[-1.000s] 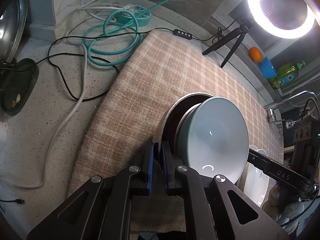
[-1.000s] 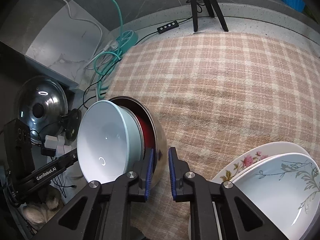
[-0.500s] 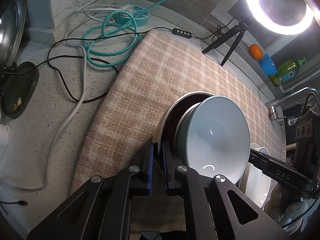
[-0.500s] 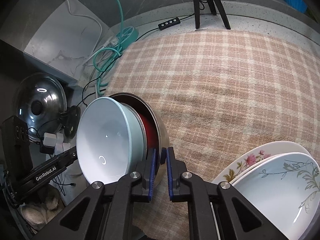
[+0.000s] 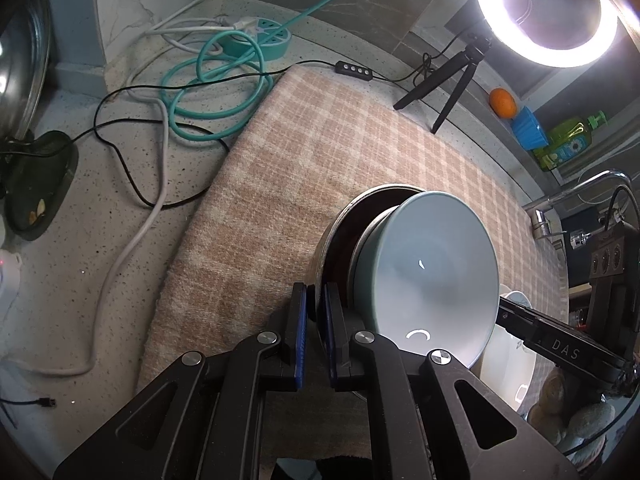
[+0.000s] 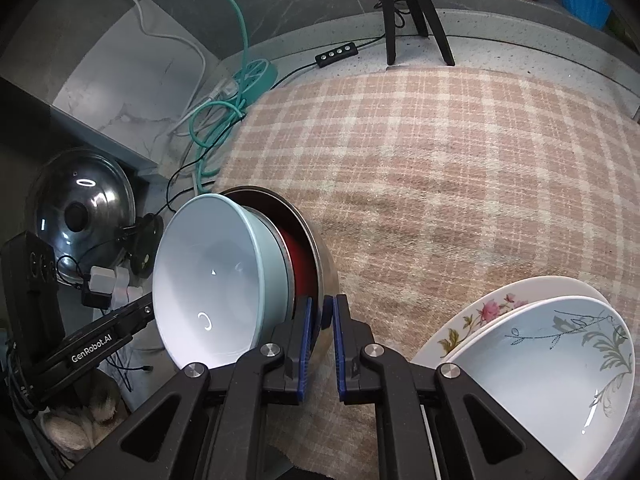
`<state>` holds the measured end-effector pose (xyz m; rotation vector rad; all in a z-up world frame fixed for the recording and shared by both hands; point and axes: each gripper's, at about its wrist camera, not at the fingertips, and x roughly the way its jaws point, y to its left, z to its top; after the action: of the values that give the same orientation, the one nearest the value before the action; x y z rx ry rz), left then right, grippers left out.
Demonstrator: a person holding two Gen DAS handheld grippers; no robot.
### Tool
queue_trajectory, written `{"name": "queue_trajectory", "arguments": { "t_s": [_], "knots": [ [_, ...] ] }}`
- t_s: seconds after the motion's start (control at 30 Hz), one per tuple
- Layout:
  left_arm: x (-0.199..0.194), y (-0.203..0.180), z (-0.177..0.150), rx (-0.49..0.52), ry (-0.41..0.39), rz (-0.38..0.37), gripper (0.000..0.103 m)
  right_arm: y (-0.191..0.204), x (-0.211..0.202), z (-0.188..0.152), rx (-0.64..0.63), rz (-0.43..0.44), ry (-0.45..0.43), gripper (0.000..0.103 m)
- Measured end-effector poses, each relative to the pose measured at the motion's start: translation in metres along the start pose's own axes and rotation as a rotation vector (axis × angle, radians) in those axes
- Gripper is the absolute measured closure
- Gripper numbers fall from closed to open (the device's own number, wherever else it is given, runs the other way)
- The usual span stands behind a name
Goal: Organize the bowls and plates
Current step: 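Lift the nested bowl stack with both tools over the plate stack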
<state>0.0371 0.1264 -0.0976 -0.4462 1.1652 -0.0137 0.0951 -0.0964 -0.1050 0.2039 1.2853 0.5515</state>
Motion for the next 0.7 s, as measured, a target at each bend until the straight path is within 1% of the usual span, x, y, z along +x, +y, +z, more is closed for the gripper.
{"name": "queue_trajectory", "arguments": {
  "t_s": [0.13,0.4,0.7],
  "knots": [
    [-0.009,-0.008,0.000,0.016,-0.014,-0.011,0.096,-0.003,-0.011,-0.002,0.014,0.011,-0.010,0.093],
    [-0.026,-0.029,0.002,0.065,-0.048,-0.029,0.096,-0.007,-0.046,-0.009,0.023,0.016,-0.062,0.093],
    [-0.039,-0.062,0.002,0.133,-0.064,-0.073,0.096,-0.023,-0.086,-0.021,0.058,0.008,-0.117,0.093]
  ]
}}
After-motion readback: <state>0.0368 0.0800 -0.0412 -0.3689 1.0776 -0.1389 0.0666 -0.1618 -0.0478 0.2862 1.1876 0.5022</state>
